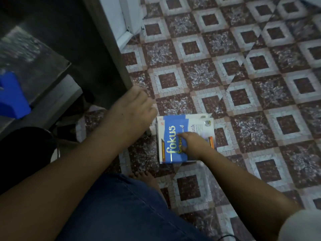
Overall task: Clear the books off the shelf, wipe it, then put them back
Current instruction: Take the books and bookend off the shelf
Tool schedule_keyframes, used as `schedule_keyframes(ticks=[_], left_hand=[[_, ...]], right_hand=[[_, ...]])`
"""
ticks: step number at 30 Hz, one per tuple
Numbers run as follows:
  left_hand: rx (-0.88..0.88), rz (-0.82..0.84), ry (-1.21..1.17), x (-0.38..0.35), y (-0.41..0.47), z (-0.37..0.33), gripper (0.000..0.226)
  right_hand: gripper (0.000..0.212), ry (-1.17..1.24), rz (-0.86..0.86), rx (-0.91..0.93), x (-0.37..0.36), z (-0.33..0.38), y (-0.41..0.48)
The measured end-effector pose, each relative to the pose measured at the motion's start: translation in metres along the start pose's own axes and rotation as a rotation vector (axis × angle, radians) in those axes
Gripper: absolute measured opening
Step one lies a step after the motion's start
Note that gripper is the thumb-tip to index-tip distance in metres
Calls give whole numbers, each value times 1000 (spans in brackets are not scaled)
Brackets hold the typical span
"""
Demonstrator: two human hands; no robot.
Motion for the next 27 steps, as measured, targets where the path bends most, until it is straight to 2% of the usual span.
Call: schedule_keyframes(ticks=[1, 3, 5, 7, 10, 14, 16, 19, 24, 27], left_hand=[[-39, -25, -79, 4, -11, -6, 30], [1, -35, -193, 16, -30, 3, 19], [179, 60, -233, 29, -57, 23, 4], [371, 137, -266, 44, -92, 42, 18], [695, 115, -207, 80, -156, 88, 26], [1068, 147, -187, 123, -258, 131, 39], [1220, 158, -138, 146, -311, 142, 46], [1416, 121, -37, 179, -386, 150, 51], [1648, 165, 9, 208, -479, 160, 58], [1619, 105, -40, 211, -497, 164, 59]], right_hand=[[56, 12, -51, 22, 14, 12, -10], [48, 28, -108, 73, 40, 38, -31], [44, -2, -189, 178, 71, 76, -54], [40, -47, -303, 297, 105, 121, -79], [38, -103, -432, 492, 142, 205, -119], [48, -211, -495, 753, 154, 319, -167], [44, -197, -532, 872, 157, 372, -191], [37, -247, -498, 974, 151, 442, -215], [30, -326, -584, 1133, 133, 536, -238], [32, -380, -573, 1161, 113, 582, -236]])
Point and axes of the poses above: each hand's wrist, its own y-axis towards the middle knuckle, its own x-axis out of the back of the hand, z = x × y, the point moved 7 cm from there along y, towards the middle knuckle, and after that the axes turned 1 degree about x, right-handed, at the moved point
